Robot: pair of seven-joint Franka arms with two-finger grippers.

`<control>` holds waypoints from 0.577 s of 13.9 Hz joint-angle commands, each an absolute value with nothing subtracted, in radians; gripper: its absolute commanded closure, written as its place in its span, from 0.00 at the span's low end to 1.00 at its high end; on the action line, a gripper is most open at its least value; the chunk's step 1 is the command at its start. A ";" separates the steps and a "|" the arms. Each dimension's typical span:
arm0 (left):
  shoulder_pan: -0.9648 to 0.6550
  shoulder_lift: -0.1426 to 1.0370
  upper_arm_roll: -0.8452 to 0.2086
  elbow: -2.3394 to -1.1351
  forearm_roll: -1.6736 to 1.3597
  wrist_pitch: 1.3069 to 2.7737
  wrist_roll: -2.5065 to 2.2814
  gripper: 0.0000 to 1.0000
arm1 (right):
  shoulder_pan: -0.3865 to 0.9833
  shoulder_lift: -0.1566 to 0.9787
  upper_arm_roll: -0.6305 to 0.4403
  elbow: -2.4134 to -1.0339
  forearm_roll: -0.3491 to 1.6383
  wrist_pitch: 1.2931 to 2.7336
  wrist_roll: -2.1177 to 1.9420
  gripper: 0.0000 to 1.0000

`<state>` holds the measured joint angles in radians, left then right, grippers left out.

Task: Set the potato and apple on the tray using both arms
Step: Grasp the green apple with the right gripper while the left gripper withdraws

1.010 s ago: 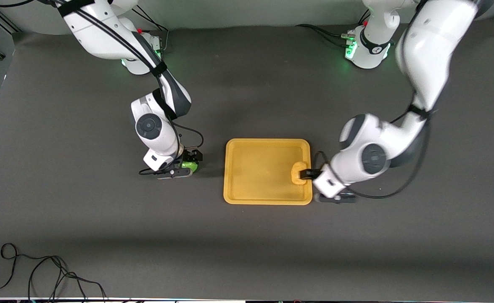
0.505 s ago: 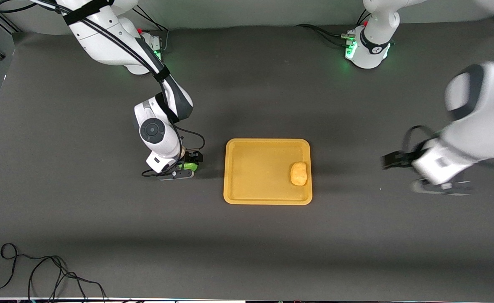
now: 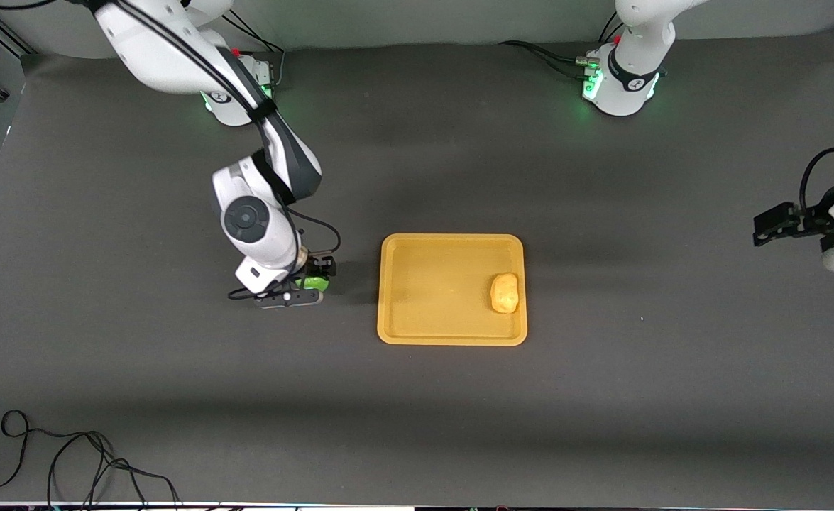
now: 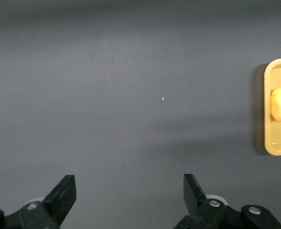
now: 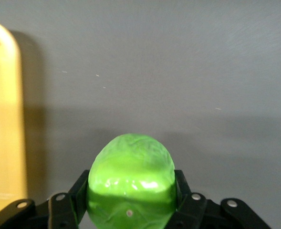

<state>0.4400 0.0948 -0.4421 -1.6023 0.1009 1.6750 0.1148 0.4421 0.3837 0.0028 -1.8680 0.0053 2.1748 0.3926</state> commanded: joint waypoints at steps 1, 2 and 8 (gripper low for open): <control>0.445 0.051 -0.445 -1.670 0.123 1.672 0.132 0.00 | 0.445 0.328 -0.003 -1.665 0.011 1.882 0.419 0.42; 0.445 0.042 -0.445 -1.704 0.121 1.695 0.136 0.00 | 0.446 0.328 -0.003 -1.591 0.011 1.809 0.419 0.42; 0.446 0.040 -0.439 -1.758 0.106 1.715 0.158 0.00 | 0.599 0.394 0.011 -1.310 0.008 1.689 0.650 0.42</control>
